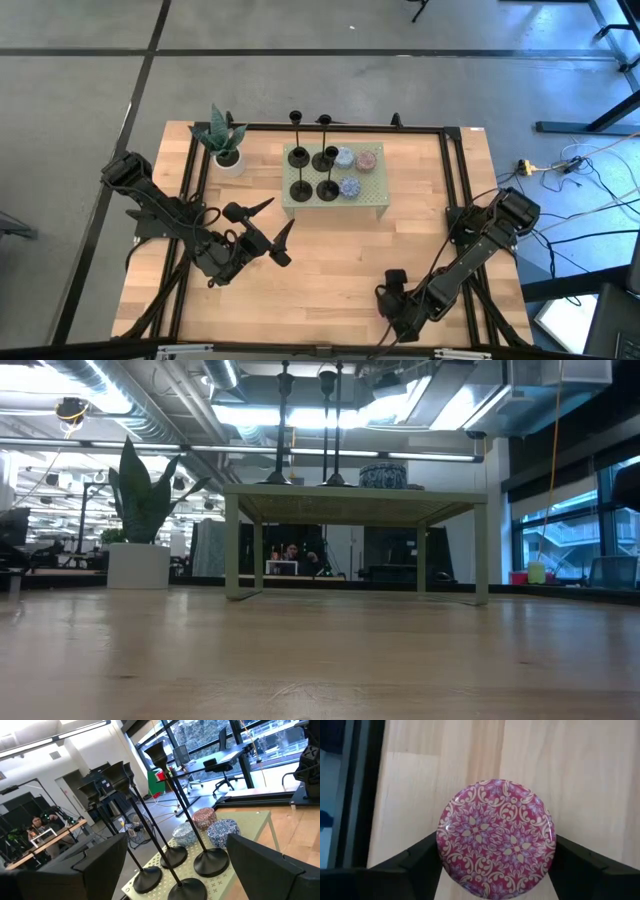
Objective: Pick & Place candle stick holders
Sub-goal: Align the pink scented candle with the red scented candle on the shelf
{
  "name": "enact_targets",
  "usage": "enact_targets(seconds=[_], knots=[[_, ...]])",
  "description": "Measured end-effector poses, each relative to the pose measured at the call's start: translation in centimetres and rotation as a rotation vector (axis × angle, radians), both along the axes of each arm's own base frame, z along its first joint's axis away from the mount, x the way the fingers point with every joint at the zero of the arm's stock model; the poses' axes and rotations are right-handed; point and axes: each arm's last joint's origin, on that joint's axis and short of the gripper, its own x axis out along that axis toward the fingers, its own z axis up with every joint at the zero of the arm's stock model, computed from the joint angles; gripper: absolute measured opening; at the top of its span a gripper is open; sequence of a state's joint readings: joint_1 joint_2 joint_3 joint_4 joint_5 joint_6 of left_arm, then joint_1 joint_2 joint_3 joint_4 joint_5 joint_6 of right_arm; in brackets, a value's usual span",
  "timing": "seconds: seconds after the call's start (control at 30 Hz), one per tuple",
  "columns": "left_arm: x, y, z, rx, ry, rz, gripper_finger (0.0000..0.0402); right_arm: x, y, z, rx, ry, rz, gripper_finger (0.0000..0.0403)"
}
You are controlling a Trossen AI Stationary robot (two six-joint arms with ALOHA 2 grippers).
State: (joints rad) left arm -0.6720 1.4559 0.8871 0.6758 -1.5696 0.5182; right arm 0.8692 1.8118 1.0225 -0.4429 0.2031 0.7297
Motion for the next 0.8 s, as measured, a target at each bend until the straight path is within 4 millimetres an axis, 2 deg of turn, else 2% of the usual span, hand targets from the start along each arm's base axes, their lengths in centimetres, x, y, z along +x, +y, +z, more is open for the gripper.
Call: enact_targets(seconds=[0.27, 0.43, 0.57, 0.8], knots=[[0.0, 0.0, 0.0, 0.0, 0.0, 0.0, 0.0338, 0.7, -0.2, 0.5, 0.008, -0.021, -0.078, 0.0319], [0.0, 0.0, 0.0, 0.0, 0.0, 0.0, 0.0338, 1.7, -0.5, 1.5, -0.025, -0.02, -0.055, 0.0306], [0.0, 0.0, 0.0, 0.0, 0.0, 0.0, 0.0338, 2.6, -0.9, 3.0, -0.089, -0.001, -0.051, 0.0299], [0.1, -0.1, 0.0, -0.016, -0.028, -0.053, 0.0338, 3.9, -1.4, 6.7, -0.239, -0.009, 0.004, 0.0315]])
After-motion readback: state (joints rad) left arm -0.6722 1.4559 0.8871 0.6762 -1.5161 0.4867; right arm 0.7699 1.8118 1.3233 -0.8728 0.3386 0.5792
